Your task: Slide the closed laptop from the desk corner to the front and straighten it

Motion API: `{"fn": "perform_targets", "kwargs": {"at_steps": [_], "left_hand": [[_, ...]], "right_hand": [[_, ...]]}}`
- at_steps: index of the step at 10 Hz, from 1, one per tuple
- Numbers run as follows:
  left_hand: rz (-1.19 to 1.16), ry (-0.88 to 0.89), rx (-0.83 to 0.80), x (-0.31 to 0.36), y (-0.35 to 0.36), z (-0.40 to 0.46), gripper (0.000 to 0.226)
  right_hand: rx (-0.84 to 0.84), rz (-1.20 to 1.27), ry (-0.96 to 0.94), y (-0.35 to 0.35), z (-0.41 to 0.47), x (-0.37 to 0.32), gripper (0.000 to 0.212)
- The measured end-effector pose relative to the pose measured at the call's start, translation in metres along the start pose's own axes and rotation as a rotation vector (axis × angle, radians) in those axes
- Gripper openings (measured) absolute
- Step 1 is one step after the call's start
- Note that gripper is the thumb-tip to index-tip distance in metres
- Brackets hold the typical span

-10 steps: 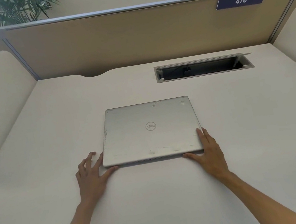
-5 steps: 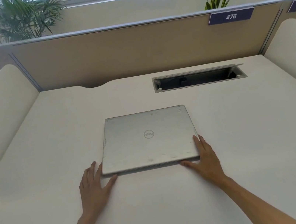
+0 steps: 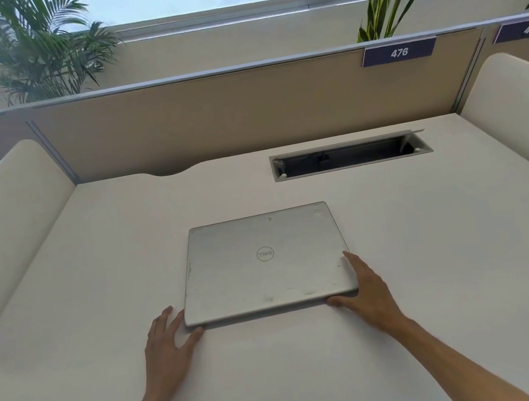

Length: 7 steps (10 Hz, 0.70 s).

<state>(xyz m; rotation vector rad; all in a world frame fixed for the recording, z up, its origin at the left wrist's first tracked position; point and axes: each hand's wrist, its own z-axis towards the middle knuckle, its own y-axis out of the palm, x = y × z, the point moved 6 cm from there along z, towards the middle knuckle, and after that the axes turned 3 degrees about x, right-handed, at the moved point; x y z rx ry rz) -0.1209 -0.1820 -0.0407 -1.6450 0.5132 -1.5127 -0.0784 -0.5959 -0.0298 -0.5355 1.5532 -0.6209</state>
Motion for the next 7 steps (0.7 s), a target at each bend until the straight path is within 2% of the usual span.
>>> {"fn": "perform_targets", "kwargs": {"at_steps": [3, 5, 7], "left_hand": [[-0.006, -0.014, -0.001, -0.002, -0.001, -0.002, 0.047], [-0.031, -0.050, -0.004, 0.001, -0.003, 0.000, 0.048], [-0.069, 0.061, 0.086, 0.021, -0.013, 0.007, 0.053]], "right_hand": [[0.003, 0.094, 0.044, -0.005, -0.007, 0.007, 0.107], [-0.007, 0.029, 0.004, -0.012, -0.008, -0.002, 0.100], [0.063, -0.055, -0.037, -0.023, -0.003, -0.012, 0.088]]}}
